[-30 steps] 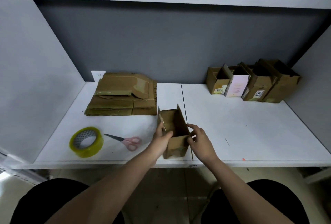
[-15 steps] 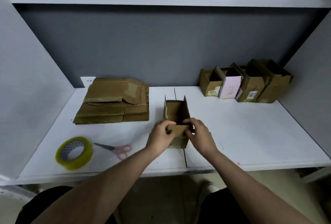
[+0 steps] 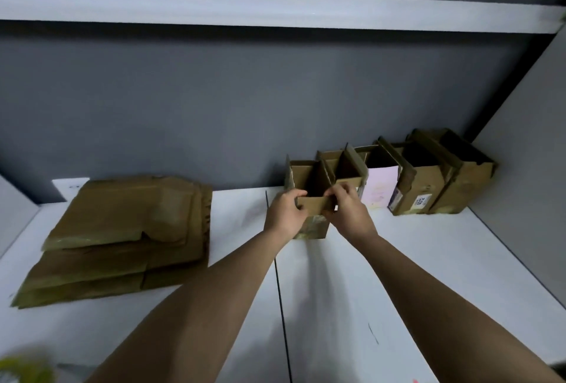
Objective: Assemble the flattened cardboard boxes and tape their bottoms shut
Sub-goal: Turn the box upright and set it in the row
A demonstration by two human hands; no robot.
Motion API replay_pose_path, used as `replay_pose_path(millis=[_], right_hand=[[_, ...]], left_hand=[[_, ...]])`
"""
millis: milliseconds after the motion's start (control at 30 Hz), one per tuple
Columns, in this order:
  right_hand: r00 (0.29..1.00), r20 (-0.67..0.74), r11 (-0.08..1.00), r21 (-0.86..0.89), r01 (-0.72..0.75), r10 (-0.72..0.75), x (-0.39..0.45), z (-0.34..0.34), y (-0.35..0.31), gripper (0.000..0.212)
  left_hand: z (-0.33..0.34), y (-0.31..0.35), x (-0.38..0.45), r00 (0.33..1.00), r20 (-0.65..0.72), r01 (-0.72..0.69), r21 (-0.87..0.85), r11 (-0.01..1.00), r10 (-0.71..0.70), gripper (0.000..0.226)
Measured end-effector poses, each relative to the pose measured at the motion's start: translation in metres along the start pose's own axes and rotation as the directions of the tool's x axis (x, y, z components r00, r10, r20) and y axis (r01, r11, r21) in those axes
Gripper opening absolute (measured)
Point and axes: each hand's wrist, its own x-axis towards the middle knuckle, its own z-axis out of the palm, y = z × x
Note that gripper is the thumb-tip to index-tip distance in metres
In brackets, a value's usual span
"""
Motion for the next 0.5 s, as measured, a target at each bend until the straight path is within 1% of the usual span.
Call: replay_pose_path(millis=[67, 133, 200, 300, 367, 433, 500], right_hand=[[0.999, -0.027, 0.991, -0.13, 0.039, -0.042, 0.02, 0.007, 0.013, 0.029], [0.994, -0.066, 0.959, -0.274, 0.068, -0.089, 0.038, 0.012, 0.023, 0.029], [0.988, -0.089, 0.927, -0.366, 0.084, -0.125, 0.05, 0.017, 0.029, 0.027], [0.986, -0.079, 0.885, -0.456, 0.094, -0.146, 0.061, 0.023, 0.037, 0.031], [0.984, -0.065, 0.861, -0.495, 0.115, -0.168, 0.066, 0.023, 0.042, 0.033], [0.981, -0.051, 0.86, -0.491, 0.14, -0.188, 0.069, 0.022, 0.047, 0.035], [0.981, -0.037, 0.865, -0.479, 0.149, -0.189, 0.068, 0.021, 0.051, 0.036]], left_hand=[[0.013, -0.004, 0.021, 1.0, 0.003, 0.011, -0.01, 1.0, -0.011, 0.042], [0.024, -0.009, 0.04, 1.0, 0.013, 0.017, -0.023, 1.0, -0.017, 0.046], [0.03, -0.012, 0.053, 0.999, 0.028, 0.018, -0.042, 0.999, -0.017, 0.049], [0.036, -0.018, 0.068, 0.998, 0.056, 0.034, -0.078, 0.996, -0.029, 0.052], [0.039, -0.023, 0.075, 0.999, 0.042, 0.023, -0.069, 0.997, -0.02, 0.046], [0.041, -0.03, 0.08, 1.0, 0.017, -0.004, -0.079, 0.997, 0.006, 0.039], [0.043, -0.035, 0.08, 1.0, 0.017, -0.023, -0.114, 0.993, 0.025, 0.037]])
